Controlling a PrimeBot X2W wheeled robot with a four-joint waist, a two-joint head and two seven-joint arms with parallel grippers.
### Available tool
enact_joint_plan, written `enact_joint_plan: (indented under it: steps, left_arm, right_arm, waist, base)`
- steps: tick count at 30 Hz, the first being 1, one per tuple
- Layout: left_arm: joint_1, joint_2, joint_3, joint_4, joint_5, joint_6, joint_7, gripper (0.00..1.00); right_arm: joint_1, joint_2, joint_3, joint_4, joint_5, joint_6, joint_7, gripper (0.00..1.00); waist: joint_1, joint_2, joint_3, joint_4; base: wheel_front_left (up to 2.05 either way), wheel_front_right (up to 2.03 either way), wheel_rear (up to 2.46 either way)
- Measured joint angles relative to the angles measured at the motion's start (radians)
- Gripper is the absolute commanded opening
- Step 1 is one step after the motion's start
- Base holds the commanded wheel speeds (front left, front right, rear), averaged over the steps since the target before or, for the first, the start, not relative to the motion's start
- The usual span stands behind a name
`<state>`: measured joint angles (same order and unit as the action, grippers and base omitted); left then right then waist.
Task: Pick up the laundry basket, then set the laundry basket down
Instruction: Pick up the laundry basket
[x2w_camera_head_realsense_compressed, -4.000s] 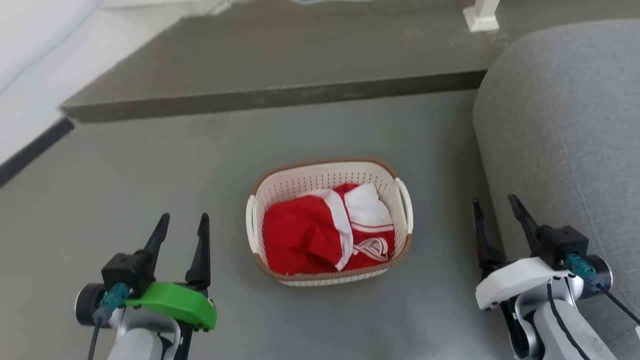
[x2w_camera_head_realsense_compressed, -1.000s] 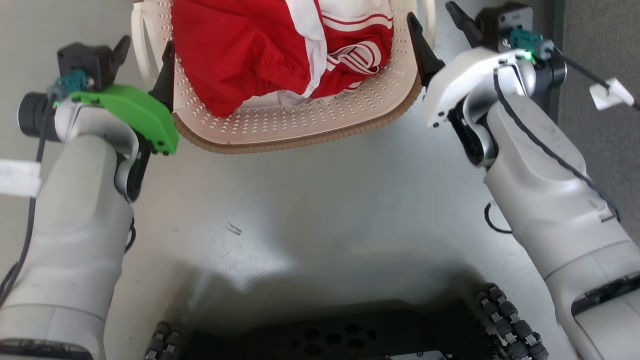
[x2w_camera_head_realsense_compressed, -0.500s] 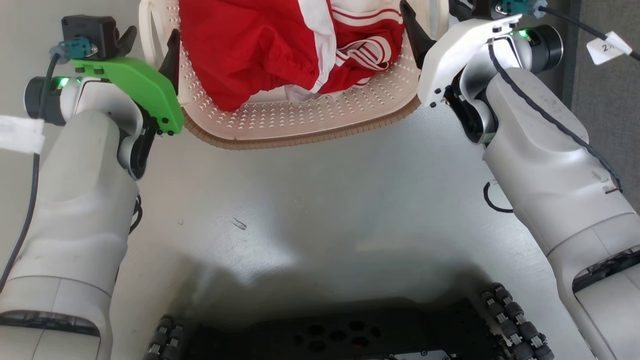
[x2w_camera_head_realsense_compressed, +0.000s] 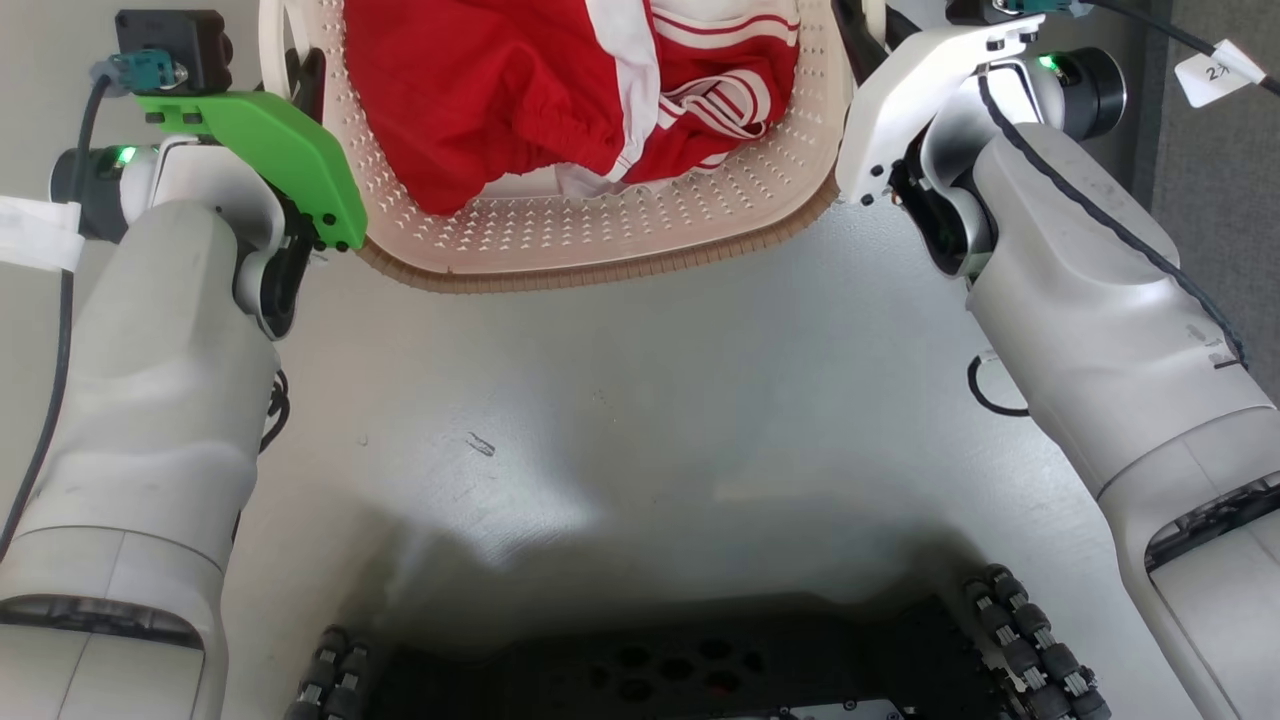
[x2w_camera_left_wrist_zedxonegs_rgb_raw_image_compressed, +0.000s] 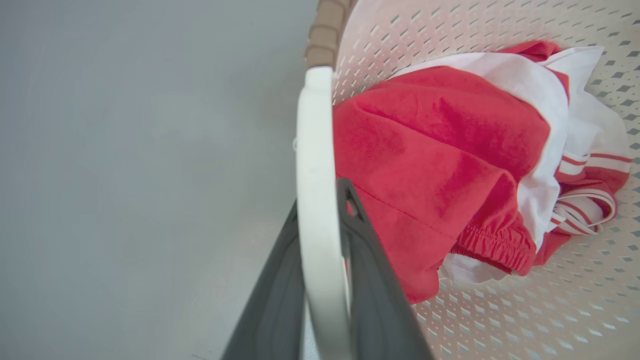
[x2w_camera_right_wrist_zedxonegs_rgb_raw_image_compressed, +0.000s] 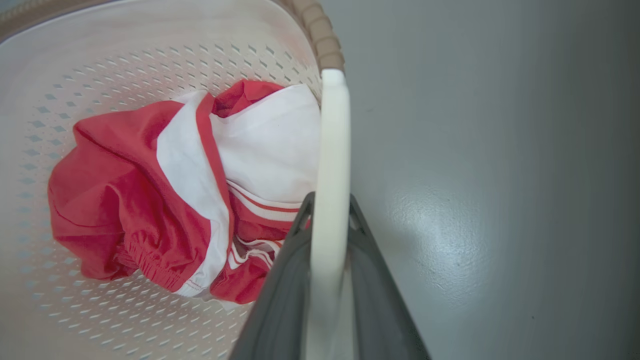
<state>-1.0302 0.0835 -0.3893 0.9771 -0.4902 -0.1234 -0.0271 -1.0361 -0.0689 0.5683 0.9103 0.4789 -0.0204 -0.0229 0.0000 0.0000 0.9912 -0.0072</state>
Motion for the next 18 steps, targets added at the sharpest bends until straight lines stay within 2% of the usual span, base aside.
enact_joint_plan:
  steps: [18]
  left_arm:
    - [0.003, -0.033, -0.032, 0.100, -0.072, 0.000, 0.000, 0.00]
  right_arm:
    - [0.007, 0.006, 0.064, 0.098, 0.070, 0.000, -0.038, 0.00]
  waist:
    - [0.0000, 0.0000, -0.078, 0.005]
  base:
    - [0.00, 0.00, 0.00]
